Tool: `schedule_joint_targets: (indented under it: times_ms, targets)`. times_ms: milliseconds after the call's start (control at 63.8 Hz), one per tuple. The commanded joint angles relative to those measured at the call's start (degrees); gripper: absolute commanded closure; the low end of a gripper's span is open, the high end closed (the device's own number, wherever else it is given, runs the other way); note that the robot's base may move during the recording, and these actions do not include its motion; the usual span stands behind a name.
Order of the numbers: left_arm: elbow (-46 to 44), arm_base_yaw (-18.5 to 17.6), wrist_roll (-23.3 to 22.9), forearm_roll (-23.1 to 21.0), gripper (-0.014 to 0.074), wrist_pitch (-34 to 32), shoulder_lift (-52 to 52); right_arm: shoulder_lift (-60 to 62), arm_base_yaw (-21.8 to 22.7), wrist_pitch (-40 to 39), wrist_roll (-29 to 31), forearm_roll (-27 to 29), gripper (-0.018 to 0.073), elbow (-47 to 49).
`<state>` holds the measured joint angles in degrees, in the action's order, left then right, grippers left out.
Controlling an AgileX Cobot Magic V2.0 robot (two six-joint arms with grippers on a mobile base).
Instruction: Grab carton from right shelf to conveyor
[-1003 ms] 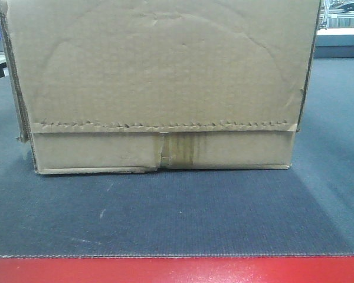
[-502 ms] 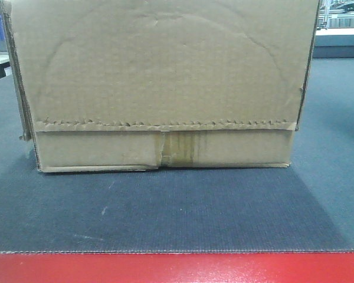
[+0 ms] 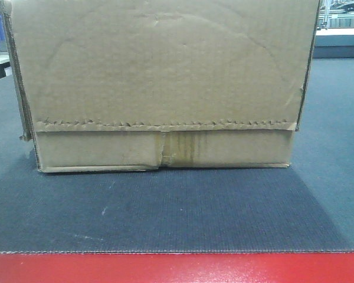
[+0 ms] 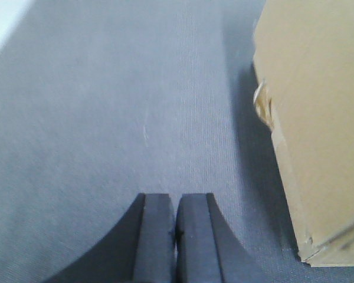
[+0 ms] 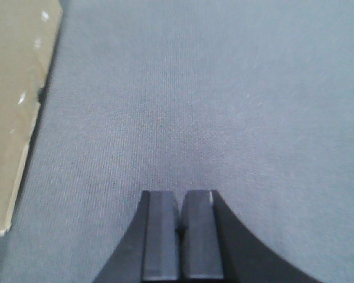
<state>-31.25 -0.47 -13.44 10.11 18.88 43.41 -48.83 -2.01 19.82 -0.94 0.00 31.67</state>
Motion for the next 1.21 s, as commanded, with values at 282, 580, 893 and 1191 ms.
schedule_joint_targets:
  times_ms: [282, 580, 893, 1191]
  targets:
    - [4.75, 0.06, 0.39, 3.15, 0.0594, -5.43, -20.33, 26.89, 0.17, -6.88, 0.35, -1.26, 0.0628, -9.27]
    - [4.75, 0.06, 0.39, 3.28, 0.0594, -5.21, -25.6, 38.08, 0.17, -8.73, 0.35, -1.26, 0.0628, -9.27]
    - [4.75, 0.06, 0.39, 3.28, 0.0594, -5.21, -25.6, 38.18, 0.17, -9.24, 0.35, -1.26, 0.0628, -9.27]
    - [4.75, 0.06, 0.39, 3.28, 0.0594, -5.21, -25.6, 38.18, 0.17, -9.24, 0.35, -1.26, 0.0628, -9.27]
